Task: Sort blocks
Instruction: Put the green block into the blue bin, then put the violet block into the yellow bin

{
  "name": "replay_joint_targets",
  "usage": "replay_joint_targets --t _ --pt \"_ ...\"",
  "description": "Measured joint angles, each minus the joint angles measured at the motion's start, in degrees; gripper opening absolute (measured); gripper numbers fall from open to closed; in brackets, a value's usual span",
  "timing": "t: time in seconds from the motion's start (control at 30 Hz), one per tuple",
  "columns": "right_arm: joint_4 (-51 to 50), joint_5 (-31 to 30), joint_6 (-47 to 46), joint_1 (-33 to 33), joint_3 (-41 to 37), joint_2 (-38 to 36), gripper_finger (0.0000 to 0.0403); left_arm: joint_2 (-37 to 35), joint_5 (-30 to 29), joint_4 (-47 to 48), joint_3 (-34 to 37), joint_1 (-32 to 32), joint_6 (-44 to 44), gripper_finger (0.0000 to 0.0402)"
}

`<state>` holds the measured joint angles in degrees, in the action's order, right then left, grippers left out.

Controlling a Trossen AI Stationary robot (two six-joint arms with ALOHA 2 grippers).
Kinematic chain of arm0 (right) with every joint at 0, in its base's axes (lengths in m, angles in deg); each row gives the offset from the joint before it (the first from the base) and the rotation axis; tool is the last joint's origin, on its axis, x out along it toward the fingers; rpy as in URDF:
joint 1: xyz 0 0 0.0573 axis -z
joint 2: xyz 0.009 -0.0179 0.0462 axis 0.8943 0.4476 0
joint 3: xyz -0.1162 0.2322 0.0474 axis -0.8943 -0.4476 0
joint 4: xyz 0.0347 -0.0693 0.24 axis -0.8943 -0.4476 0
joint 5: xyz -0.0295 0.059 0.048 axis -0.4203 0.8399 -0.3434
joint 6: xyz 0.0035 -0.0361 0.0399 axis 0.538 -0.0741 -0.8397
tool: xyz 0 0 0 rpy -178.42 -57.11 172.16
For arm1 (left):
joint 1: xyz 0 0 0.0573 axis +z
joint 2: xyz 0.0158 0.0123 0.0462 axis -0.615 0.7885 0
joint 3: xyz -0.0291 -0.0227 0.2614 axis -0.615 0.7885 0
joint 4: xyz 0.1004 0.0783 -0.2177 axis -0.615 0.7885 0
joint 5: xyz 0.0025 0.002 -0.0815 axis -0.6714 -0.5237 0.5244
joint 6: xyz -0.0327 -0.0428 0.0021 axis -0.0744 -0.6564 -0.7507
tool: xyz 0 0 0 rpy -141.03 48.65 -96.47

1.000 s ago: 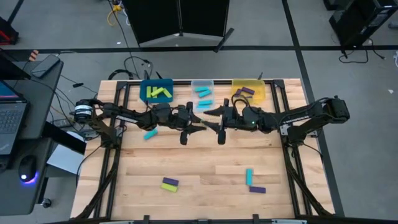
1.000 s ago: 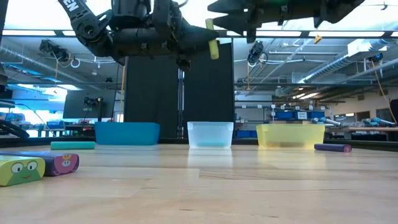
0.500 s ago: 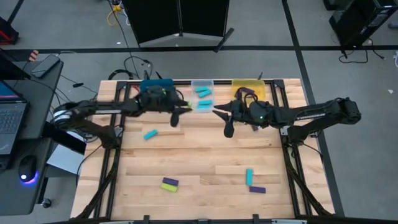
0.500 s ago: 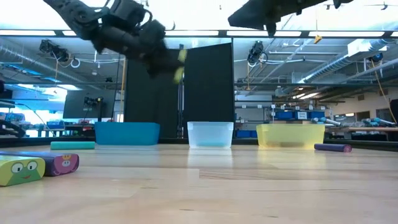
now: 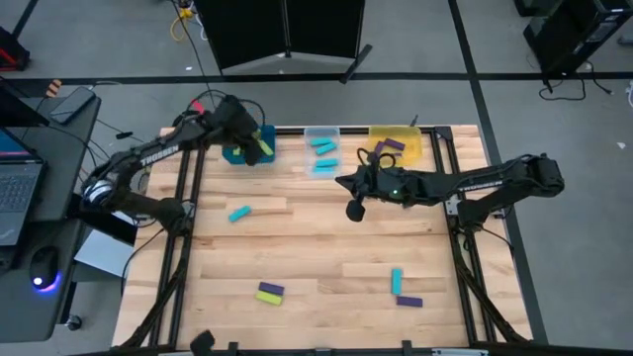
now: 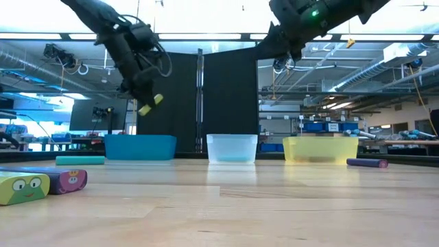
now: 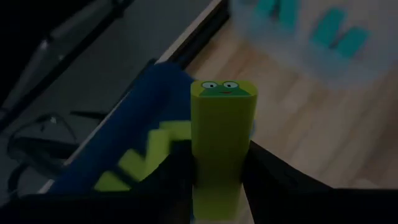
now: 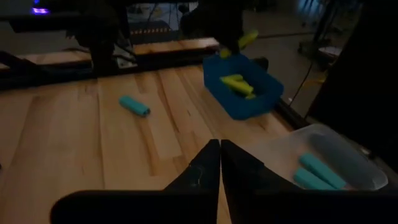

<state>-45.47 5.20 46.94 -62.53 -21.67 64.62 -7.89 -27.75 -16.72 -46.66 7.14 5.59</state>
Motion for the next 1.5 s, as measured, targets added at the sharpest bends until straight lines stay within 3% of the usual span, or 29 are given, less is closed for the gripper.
replay_joint_targets --t 0.23,0.43,0.7,0.93,1.23,1.33,1.5 --pt "-0.36 0.01 -0.39 -0.02 -0.02 0.87 0.0009 11.92 0.74 1.88 -4.94 4.79 4.47 0.0112" --pt "-0.48 0.01 0.46 -0.02 -0.02 0.85 0.0020 19.50 0.59 2.43 -6.53 5.17 9.41 0.0112" --pt "-0.46 0.01 1.57 -0.02 -0.02 0.85 0.0009 22.69 -2.51 6.46 -6.63 4.76 16.30 0.0112" --pt "-0.49 0.01 1.55 -0.02 -0.02 0.85 0.0023 22.71 -2.93 7.44 -6.63 3.25 16.83 0.0112" --pt "-0.53 0.03 2.21 -0.02 -0.02 0.85 0.0015 21.16 -4.24 6.16 -6.65 -0.09 15.30 0.0258" --pt "-0.79 0.03 2.44 -0.02 -0.02 0.85 0.0022 19.02 -4.66 4.94 -6.64 -1.69 14.89 0.0276" --pt "-1.30 0.03 2.58 -0.02 -0.02 0.85 0.0023 13.75 -4.59 4.30 -6.65 -5.76 14.28 0.0273"
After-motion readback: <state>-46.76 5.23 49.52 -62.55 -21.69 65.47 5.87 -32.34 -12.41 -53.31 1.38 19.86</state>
